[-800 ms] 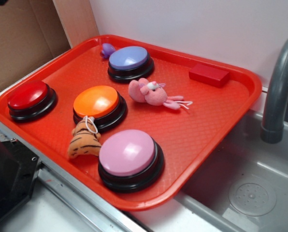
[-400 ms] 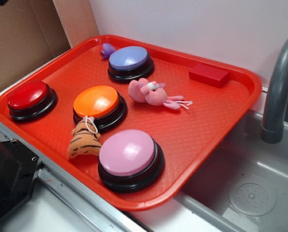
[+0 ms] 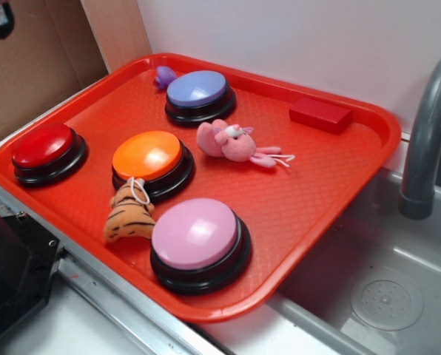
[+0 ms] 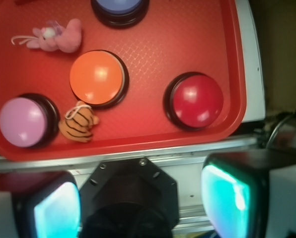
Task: Push the red button.
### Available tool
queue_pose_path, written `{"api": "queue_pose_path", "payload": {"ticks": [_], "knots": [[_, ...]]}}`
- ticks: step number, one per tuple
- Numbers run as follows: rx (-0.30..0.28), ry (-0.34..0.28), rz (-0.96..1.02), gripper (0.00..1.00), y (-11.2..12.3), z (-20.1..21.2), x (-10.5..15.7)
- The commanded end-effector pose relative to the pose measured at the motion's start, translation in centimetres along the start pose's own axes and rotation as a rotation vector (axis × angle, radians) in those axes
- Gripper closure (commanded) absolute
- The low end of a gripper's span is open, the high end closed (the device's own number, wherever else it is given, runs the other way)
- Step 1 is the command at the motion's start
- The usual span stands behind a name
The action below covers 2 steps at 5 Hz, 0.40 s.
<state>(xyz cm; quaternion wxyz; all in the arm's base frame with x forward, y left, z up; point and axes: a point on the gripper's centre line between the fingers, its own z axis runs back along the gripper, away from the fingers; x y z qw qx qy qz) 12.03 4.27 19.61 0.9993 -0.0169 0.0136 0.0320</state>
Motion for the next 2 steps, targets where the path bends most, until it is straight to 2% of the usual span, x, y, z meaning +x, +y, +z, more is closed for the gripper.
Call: {"api": "queue_pose_path", "payload": {"ticks": [1, 2], "knots": [[0.074, 0.032, -0.25, 0.0, 6.0, -3.1, 0.5], [0.073, 0.044, -0.271, 0.0, 6.8, -4.8, 1.0]]}}
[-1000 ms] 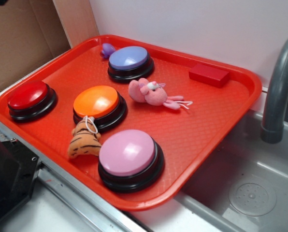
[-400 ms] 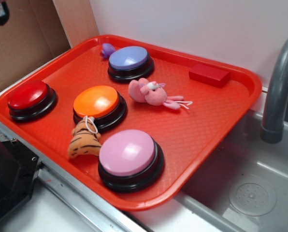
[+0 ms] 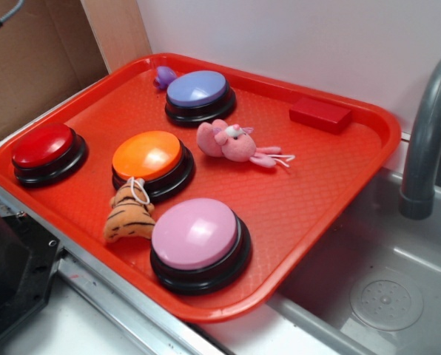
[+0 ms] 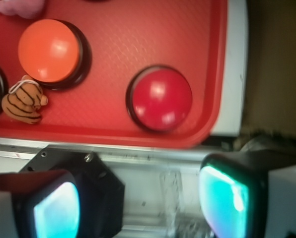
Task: Push the red button.
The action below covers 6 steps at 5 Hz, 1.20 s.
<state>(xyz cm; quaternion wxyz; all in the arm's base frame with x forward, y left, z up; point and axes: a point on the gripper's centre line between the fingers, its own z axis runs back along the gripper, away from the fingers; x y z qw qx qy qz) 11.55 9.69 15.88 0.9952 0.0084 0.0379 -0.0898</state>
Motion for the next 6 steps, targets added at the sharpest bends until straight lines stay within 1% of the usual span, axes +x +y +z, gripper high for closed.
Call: {"api": "queue_pose_path", "payload": {"ticks": [1, 2, 3, 4, 6], "knots": [[0.057, -0.034, -0.039, 0.0, 1.9, -4.3, 2.5], [0.119, -0.108, 0.05, 0.0, 3.6, -6.9, 3.9], [0.098, -0.267, 0.058, 0.0, 5.0, -7.9, 4.0], [0.113, -0.27, 0.091, 0.0, 5.4, -7.2, 3.2], [0.113, -0.27, 0.091, 0.0, 5.4, -7.2, 3.2]]}}
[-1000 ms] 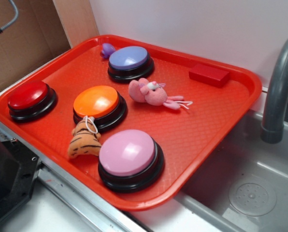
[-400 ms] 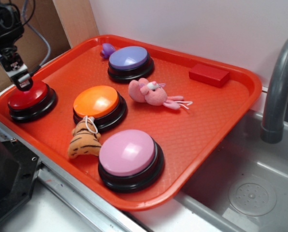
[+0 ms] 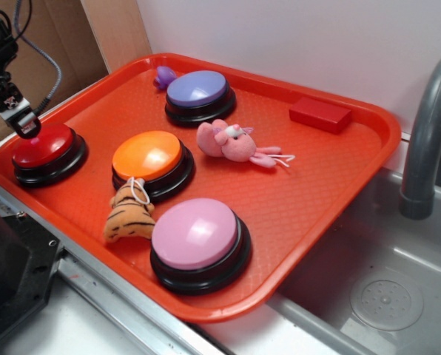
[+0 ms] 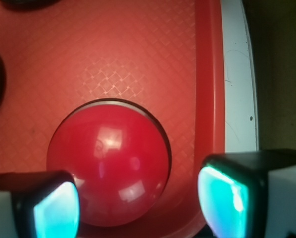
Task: Push the red button.
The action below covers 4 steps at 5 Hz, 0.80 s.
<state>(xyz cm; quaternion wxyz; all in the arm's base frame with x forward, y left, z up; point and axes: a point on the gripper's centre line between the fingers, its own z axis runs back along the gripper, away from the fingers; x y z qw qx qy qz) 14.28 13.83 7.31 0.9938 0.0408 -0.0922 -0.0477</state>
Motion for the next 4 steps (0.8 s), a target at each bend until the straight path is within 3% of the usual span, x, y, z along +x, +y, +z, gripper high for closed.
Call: {"api": "queue_pose_path", "payload": {"ticks": [1, 2, 3, 4], "knots": [[0.027, -0.018, 0.0, 0.0, 0.9, 0.9, 1.0], [0.013, -0.02, 0.002, 0.0, 0.4, -0.4, 1.8], [-0.038, 0.032, 0.067, 0.0, 0.5, -1.5, 1.9], [-0.05, 0.048, 0.124, 0.0, 0.6, -2.6, 1.8]]}}
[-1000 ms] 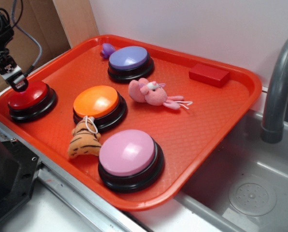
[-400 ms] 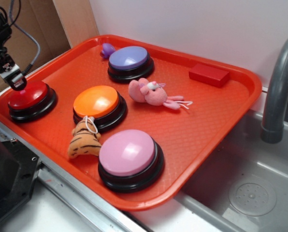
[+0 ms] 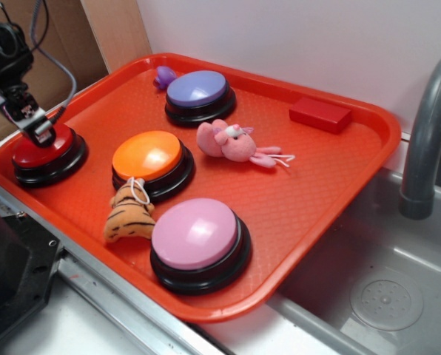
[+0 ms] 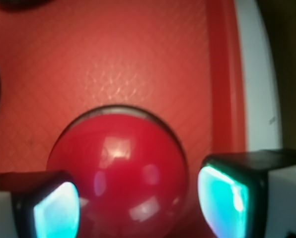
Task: Push the red button.
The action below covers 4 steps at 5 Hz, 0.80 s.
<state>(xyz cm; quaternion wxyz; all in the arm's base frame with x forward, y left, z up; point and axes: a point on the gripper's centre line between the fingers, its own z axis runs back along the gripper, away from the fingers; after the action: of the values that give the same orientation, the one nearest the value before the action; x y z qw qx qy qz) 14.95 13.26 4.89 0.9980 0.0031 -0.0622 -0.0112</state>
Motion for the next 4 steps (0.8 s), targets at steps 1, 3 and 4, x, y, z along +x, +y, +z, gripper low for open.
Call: {"api": "queue_pose_path", "payload": {"ticks": [1, 3, 4], "knots": [[0.002, 0.021, 0.132, 0.0, 1.2, -0.8, 1.5], [0.035, 0.033, 0.128, 0.0, 0.6, -0.3, 1.7], [0.063, -0.052, 0.071, 0.0, 0.3, 2.4, 0.9]]}}
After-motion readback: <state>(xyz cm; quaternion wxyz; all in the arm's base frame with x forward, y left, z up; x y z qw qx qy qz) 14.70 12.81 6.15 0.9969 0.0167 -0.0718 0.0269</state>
